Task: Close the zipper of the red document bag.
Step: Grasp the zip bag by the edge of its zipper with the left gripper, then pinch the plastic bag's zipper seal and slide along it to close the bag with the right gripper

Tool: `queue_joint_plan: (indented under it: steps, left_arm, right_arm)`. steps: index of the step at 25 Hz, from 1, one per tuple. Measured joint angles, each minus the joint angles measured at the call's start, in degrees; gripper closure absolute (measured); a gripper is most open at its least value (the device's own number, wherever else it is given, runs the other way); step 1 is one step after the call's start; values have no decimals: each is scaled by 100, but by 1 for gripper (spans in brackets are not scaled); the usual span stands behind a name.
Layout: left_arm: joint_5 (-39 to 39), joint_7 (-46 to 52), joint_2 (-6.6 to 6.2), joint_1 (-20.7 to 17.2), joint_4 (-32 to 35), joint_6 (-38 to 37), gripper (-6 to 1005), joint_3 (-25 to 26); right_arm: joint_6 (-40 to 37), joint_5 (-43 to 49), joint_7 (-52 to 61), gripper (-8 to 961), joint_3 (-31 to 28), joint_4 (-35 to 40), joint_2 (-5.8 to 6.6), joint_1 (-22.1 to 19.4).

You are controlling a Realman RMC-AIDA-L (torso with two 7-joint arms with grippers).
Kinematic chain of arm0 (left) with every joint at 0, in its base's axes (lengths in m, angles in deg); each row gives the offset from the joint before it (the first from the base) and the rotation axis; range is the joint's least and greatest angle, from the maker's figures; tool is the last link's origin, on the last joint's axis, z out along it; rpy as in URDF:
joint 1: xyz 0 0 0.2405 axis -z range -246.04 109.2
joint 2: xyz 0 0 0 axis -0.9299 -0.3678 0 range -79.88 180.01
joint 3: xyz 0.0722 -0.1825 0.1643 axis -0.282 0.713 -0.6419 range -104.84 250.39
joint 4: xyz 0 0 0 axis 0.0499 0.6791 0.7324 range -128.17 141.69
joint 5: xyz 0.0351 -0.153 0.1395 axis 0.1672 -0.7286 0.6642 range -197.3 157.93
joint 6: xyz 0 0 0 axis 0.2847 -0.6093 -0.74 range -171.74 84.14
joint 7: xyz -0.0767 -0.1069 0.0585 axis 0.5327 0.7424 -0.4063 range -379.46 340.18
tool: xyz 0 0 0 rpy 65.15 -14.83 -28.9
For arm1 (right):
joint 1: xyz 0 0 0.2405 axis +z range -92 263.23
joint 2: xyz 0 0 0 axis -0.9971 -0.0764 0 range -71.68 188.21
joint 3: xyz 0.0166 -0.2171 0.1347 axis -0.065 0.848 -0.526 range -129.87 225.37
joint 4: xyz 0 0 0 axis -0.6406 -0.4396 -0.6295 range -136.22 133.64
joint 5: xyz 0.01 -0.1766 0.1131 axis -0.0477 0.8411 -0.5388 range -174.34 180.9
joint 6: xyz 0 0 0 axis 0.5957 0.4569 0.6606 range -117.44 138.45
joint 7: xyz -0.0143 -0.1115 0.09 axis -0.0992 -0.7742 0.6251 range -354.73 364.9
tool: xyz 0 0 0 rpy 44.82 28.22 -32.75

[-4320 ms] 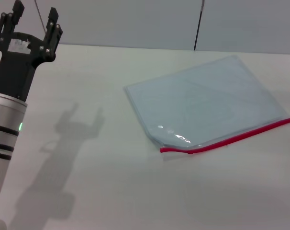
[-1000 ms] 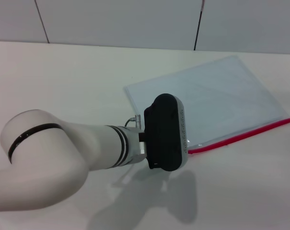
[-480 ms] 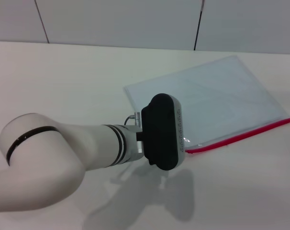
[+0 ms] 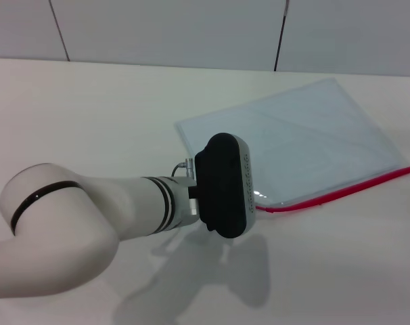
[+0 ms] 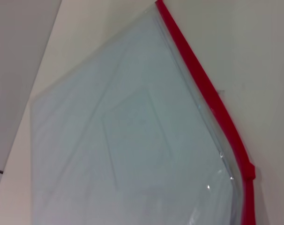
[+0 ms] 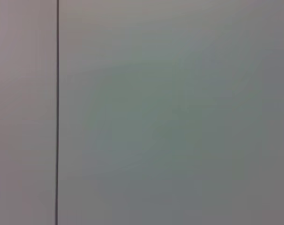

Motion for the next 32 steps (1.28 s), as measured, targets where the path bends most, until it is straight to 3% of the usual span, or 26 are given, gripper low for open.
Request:
queue_joint_plan:
  steps: [14, 23, 32]
  left_arm:
    - [48, 56, 7, 1, -187, 241, 883, 22]
    - [340, 137, 3, -159, -187, 714, 944, 114]
    - [515, -584, 9, -927, -118, 2516, 945, 82]
  right_arm:
    - [0, 19, -9, 180, 39, 12, 0, 3]
    - [10, 1155, -110, 189, 1041, 826, 50, 618]
    - [412, 2647, -556, 197, 1791, 1304, 59, 1266]
